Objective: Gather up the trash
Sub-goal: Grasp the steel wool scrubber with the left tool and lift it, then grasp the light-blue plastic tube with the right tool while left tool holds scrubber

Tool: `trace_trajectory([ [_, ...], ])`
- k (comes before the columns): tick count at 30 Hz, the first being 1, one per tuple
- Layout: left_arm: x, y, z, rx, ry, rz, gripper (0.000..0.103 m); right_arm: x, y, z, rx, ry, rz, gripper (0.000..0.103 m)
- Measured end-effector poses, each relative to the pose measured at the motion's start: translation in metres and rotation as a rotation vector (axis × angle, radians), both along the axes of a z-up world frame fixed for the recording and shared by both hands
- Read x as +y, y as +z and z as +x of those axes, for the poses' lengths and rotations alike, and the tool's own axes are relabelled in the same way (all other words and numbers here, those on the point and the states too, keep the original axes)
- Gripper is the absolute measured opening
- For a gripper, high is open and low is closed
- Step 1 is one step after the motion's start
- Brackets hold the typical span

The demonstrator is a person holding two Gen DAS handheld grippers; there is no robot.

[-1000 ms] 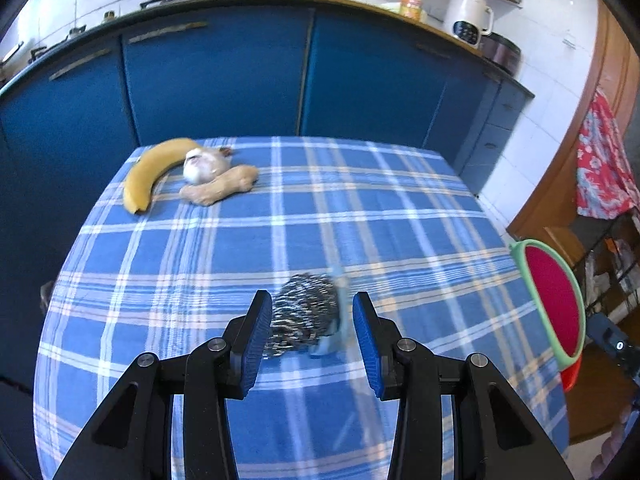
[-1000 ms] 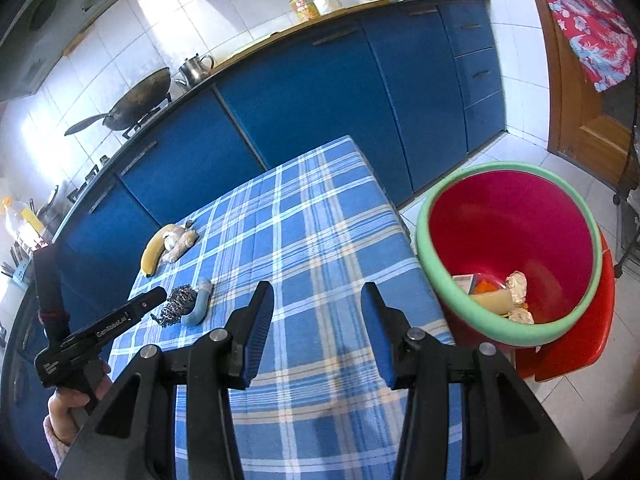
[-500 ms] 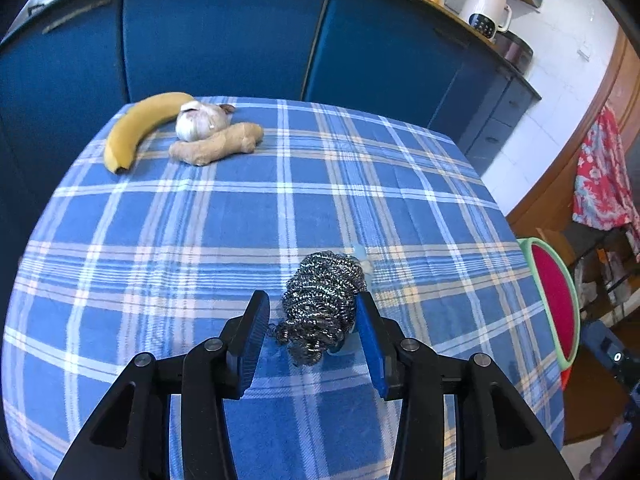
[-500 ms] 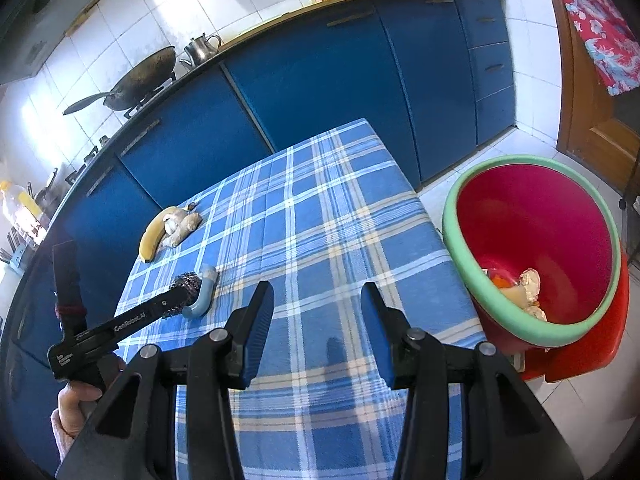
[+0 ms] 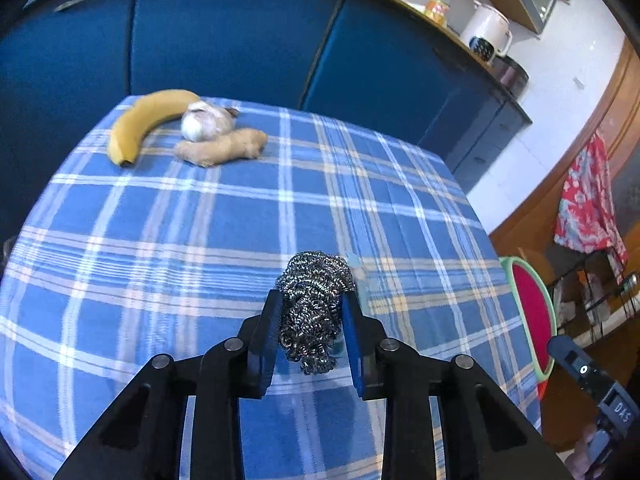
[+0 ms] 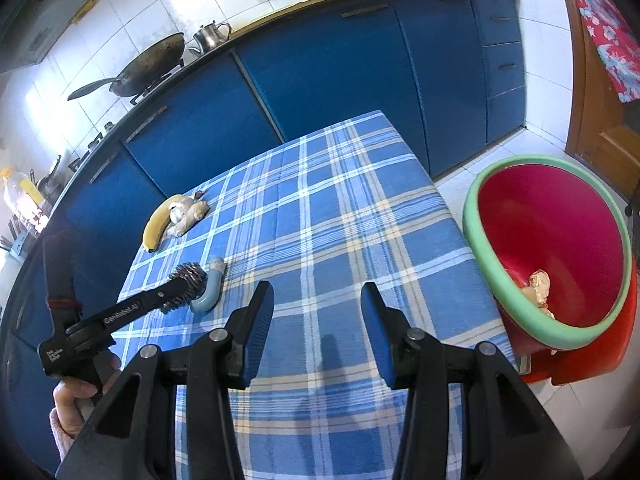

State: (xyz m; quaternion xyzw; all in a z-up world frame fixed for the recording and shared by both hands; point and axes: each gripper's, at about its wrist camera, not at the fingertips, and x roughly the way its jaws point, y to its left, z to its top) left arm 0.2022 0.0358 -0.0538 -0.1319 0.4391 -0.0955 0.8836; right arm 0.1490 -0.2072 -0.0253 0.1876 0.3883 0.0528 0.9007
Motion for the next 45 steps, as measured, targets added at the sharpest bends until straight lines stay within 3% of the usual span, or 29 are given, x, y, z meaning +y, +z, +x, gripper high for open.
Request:
trace_trajectory([
  [13,0.039,0.015,-0.017,-0.045,0.109,0.04,0.03,0.042,-0.001,0.017,0.005,0.089,-0.006,0.048],
  [35,0.09,0.006,-0.033,-0.049,0.23,0.05,0.03,0.137,-0.034,0.077,0.113,0.265,-0.049,0.047],
  [45,0.092,0.0,-0.033,-0.037,0.226,0.041,0.03,0.153,-0.052,0.092,0.153,0.25,-0.09,0.033],
])
